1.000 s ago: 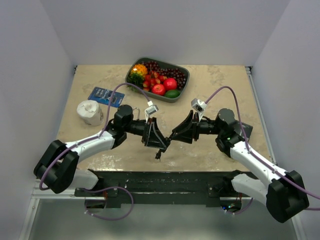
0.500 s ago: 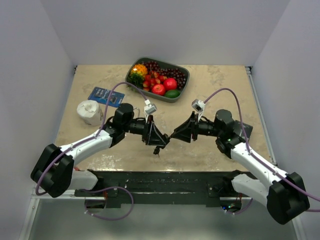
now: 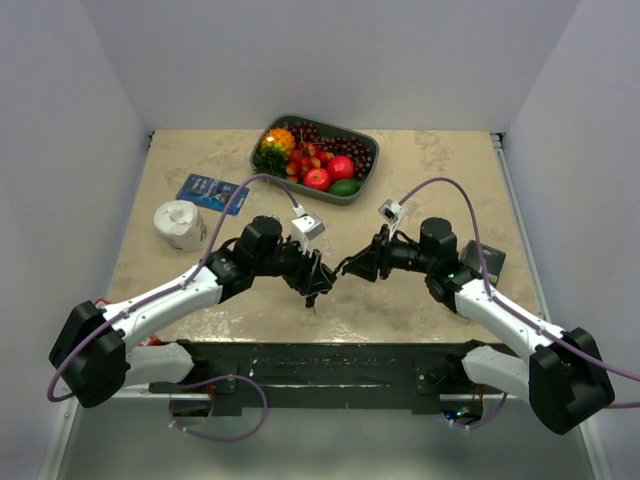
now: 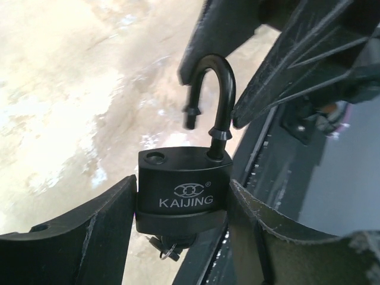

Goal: Unlock with the key

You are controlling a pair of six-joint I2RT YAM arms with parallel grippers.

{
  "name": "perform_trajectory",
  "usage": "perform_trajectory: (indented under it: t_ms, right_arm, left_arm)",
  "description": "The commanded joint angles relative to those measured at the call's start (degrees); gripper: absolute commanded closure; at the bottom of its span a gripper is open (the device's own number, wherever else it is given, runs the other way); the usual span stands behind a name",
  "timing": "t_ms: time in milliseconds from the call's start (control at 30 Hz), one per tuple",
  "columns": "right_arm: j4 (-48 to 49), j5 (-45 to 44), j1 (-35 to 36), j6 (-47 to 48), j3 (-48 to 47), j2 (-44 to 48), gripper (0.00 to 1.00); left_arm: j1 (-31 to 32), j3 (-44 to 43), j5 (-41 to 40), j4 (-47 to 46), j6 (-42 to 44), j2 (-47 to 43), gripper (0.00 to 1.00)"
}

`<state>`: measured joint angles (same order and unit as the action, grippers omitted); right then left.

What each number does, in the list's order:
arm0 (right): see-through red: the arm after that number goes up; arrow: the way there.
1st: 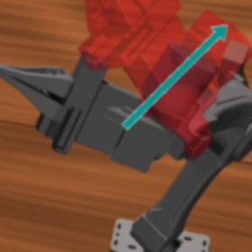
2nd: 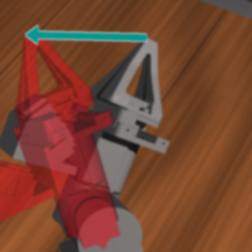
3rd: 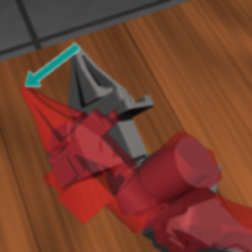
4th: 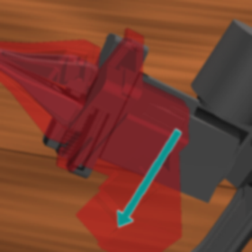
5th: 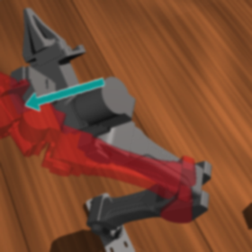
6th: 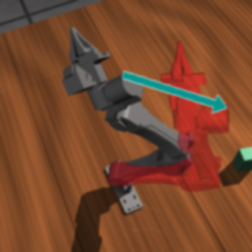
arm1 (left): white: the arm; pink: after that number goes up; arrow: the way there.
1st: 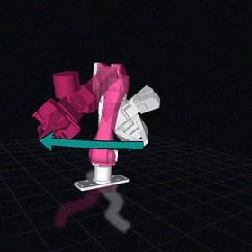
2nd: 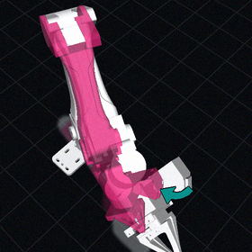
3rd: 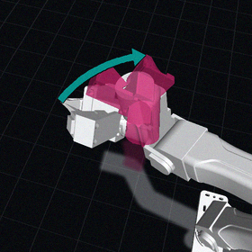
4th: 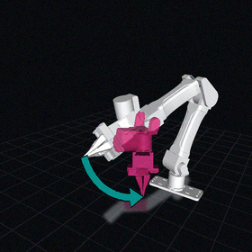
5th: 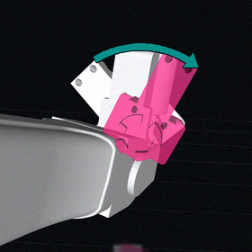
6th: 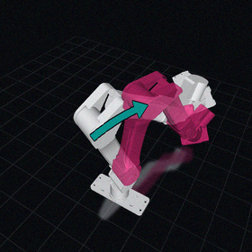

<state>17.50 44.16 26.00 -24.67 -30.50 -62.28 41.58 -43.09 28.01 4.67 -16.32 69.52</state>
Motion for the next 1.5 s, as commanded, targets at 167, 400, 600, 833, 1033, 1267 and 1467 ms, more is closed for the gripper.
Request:
perform_trajectory:
  t_ms: [167, 400, 600, 833, 1033, 1267, 1467]
  right_arm:
    - [-3.5, -11.7, 0.0, 0.5, -2.8, -1.7, 0.76]
    - [-2.2, -14.7, 0.0, -1.9, -1.3, -4.3, 0.73]
    - [-2.7, -16.7, 0.0, -2.5, -1.4, -4.4, 0.68]
    - [-2.5, -17.1, 0.0, -2.8, -1.1, -4.4, 0.66]
    - [-1.9, -17.2, 0.1, -3.3, -0.3, -4.4, 0.66]
    - [-1.7, -17.4, 0.1, -3.4, 0.0, -4.4, 0.65]
    - [-1.4, -17.5, 0.0, -3.2, 0.6, -4.4, 0.65]
  left_arm:
    - [3.2, -3.8, -23.4, 8.2, -4.8, 0.4, 1.00]
    - [4.6, -2.6, -26.5, 8.7, -7.5, 1.6, 1.00]
    - [2.6, -1.7, -23.1, 6.5, -9.8, 5.1, 1.00]
    - [-2.2, -0.5, -16.0, 0.5, -11.9, 8.4, 1.00]
    - [-6.0, -0.7, -14.7, -2.2, -12.5, 12.5, 1.00]
    - [-7.1, -2.3, -16.9, -3.5, -12.6, 18.6, 1.00]
    - [-7.8, -3.9, -23.6, -1.4, -12.1, 20.9, 1.00]
